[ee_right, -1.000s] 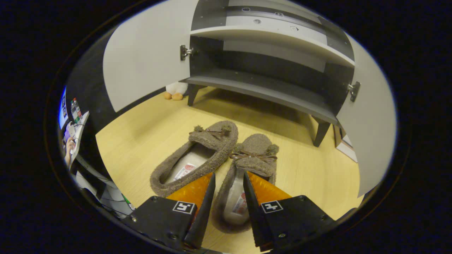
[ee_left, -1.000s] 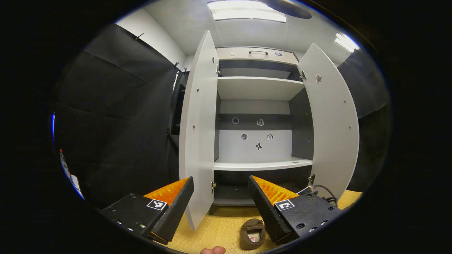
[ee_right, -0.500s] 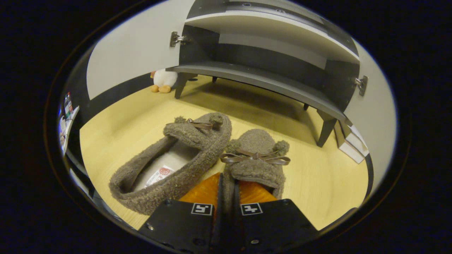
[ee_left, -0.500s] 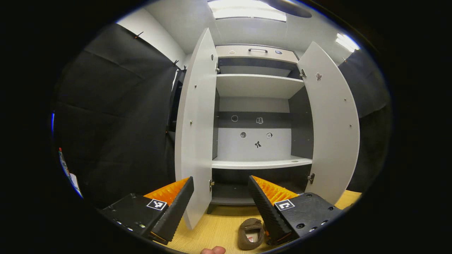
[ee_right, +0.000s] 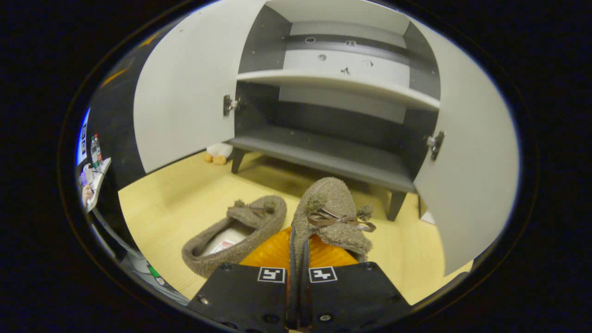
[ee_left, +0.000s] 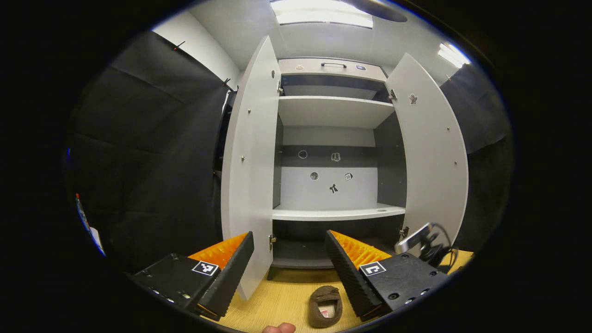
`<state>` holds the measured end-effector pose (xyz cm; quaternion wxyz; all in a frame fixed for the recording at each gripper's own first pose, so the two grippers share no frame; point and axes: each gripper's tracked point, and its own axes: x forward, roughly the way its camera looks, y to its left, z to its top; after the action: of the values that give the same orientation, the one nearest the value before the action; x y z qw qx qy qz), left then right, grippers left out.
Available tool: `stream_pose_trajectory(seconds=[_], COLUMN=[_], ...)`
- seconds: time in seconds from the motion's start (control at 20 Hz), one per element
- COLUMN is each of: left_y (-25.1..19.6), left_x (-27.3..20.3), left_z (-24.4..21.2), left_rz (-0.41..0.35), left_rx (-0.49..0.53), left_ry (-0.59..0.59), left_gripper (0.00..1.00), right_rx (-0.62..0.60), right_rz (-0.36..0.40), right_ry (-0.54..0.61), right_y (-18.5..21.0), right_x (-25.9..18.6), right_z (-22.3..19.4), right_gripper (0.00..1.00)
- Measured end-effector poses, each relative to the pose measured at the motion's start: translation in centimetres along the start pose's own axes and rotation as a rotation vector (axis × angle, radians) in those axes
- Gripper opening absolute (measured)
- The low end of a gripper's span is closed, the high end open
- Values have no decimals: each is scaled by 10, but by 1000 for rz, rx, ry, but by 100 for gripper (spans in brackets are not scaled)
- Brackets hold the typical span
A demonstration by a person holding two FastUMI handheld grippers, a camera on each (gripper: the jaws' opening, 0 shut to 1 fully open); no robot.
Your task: Grab one shoe with the right hand and put it into the shoe cabinet, grab the other shoe with the left hand and put it into the shoe cabinet; then close the right door with the right hand and the left door with the left hand.
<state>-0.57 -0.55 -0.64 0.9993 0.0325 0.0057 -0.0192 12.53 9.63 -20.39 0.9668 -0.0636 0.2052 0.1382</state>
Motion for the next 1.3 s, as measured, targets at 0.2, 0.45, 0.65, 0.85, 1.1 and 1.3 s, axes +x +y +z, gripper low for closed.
stream_pose_trajectory(seconds=[0.2, 0.45, 0.65, 0.85, 1.1, 1.3], left_y=[-9, -10, -9, -8, -4, 5], left_x=[1, -2, -7, -12, -13, -12], left_z=[-2, -3, -5, -9, -13, -17], left_rz=[-16, -16, -12, 3, 17, 43], left_rx=[-9, -9, 6, 17, 16, 15], left_ry=[0, -12, -2, 9, 23, 31], left_gripper=[95, 95, 95, 95, 95, 95], right_rx=[8, 5, -44, -75, -18, 14], right_rz=[-44, -74, -122, -156, -169, -207], right_ry=[-170, -280, -250, -138, 14, 14], right_y=[-20, -47, -73, -91, -97, -98], right_x=[-39, -40, 4, 72, 135, 144], right_z=[96, 206, 274, 303, 297, 298], right_gripper=[5, 5, 6, 5, 6, 10])
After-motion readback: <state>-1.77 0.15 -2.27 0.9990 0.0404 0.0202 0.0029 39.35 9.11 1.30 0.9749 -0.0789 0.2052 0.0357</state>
